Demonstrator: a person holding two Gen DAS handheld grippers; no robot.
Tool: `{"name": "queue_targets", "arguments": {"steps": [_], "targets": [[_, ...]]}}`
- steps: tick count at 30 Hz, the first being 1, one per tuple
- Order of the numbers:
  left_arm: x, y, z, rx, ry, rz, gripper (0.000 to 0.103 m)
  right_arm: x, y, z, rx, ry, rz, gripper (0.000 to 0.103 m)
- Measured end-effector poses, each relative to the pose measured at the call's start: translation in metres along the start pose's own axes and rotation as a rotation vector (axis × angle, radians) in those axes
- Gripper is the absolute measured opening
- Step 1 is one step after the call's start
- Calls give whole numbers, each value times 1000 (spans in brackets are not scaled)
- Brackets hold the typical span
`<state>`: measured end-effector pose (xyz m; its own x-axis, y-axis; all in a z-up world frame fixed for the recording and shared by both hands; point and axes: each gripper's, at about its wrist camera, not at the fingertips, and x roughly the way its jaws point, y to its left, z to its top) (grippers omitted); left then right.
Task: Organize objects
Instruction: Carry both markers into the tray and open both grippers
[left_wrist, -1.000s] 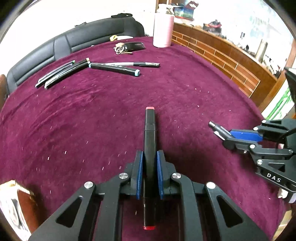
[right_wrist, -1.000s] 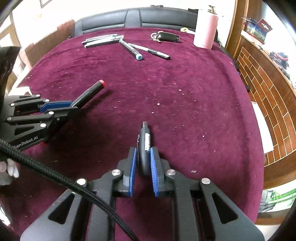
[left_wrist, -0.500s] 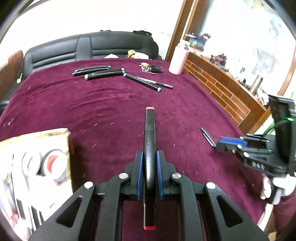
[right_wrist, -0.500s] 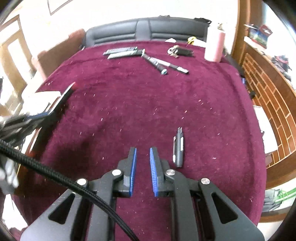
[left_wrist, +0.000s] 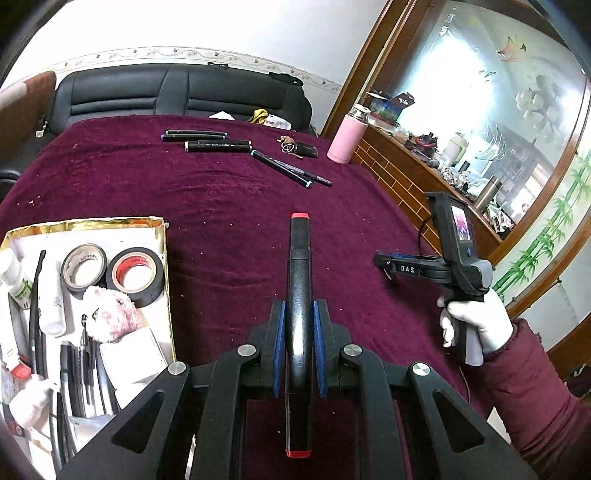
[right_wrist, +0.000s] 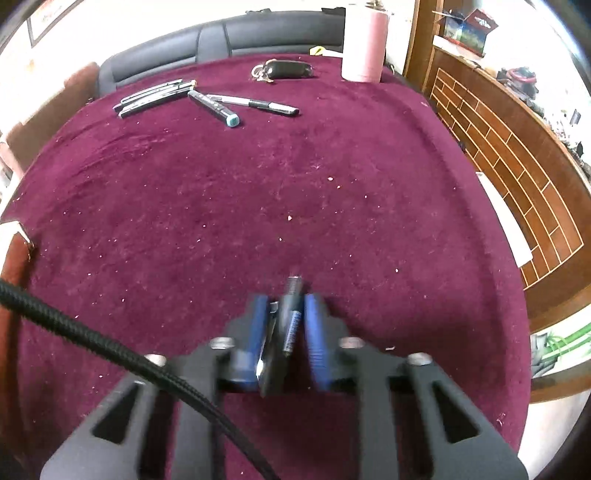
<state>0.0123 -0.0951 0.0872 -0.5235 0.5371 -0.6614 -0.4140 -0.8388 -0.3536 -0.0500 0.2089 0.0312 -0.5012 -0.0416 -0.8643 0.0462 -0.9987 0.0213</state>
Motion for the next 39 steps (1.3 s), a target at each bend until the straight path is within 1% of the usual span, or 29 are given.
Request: {"name": "queue_targets", "arguments": {"steps": [4, 6, 9, 12, 15, 18, 21, 23, 28, 32, 34, 37, 39], "targets": [[-8, 10, -5, -34, -14, -11, 11, -7, -6, -7, 3, -4, 17, 13], [-11, 16, -8, -55, -19, -15, 11, -14, -10, -10, 38, -13, 58, 13], [-22, 27, -15, -80, -35, -13, 11, -28, -11, -14, 93, -24, 174, 13], [-40, 39, -21, -105, -62, 1, 11, -44, 7, -14, 91, -36, 284, 13], [-62, 59, -29, -148, -96, 28, 12, -65, 42, -13, 46, -54, 392, 13], [-86, 83, -39, -189, -131, 88, 12, -82, 91, -13, -21, -65, 500, 13], [-102, 112, -52, -252, -148, 157, 12, -88, 146, -14, -85, -49, 603, 14], [-110, 132, -63, -300, -143, 196, 12, -87, 185, -15, -133, -29, 647, 14], [-114, 165, -84, -360, -118, 257, 12, -68, 265, -17, -207, 41, 705, 14], [-110, 186, -89, -379, -84, 279, 12, -47, 317, -16, -253, 91, 697, 14], [-107, 188, -85, -373, -77, 268, 12, -38, 335, -17, -269, 114, 687, 14], [-102, 186, -90, -364, -46, 259, 12, -24, 355, -20, -280, 153, 682, 14], [-104, 185, -93, -356, -51, 248, 12, -16, 363, -22, -291, 168, 677, 14]]}}
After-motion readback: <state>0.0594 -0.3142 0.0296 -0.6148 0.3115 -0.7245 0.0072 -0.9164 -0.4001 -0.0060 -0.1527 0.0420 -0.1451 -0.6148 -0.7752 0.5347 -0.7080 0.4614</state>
